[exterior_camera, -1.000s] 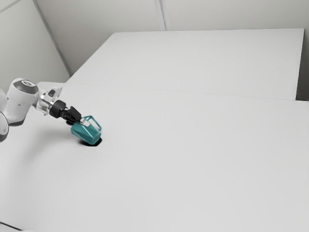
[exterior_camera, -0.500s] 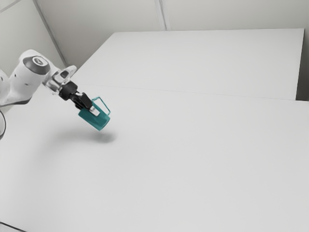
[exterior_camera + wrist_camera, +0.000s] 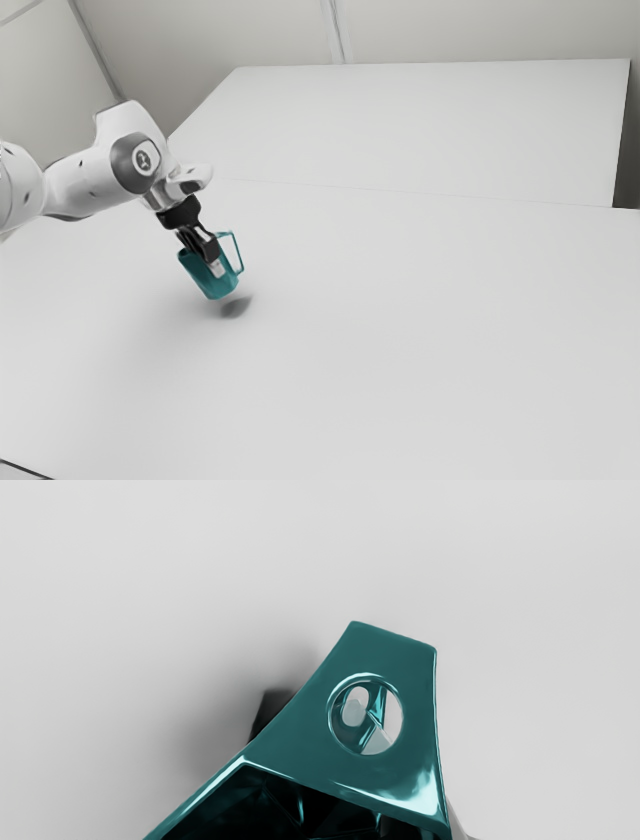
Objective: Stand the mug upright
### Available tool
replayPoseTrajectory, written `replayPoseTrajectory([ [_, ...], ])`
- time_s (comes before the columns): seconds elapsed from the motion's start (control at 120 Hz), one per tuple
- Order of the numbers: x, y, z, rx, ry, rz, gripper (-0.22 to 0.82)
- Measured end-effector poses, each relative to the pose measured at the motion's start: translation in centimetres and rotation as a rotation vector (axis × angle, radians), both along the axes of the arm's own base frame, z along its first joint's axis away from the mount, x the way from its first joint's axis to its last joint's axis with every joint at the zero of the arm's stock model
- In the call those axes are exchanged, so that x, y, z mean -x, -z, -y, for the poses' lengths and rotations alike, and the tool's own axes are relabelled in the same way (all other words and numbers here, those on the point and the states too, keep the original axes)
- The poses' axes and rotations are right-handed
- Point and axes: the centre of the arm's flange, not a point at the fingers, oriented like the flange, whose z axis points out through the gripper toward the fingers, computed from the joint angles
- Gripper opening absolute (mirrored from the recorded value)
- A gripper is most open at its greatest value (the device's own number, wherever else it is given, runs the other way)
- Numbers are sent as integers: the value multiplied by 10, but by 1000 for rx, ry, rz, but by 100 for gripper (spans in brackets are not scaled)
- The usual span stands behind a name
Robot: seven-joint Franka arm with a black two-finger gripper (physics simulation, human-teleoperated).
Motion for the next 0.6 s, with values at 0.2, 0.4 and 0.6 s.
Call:
replayPoseTrajectory([
  [0.2, 8, 4, 30, -161, 58, 57, -18],
  [0.4, 30, 5, 66, -245, 79, 110, -18],
  [0.6, 40, 13, 104, -279, 83, 122, -18],
])
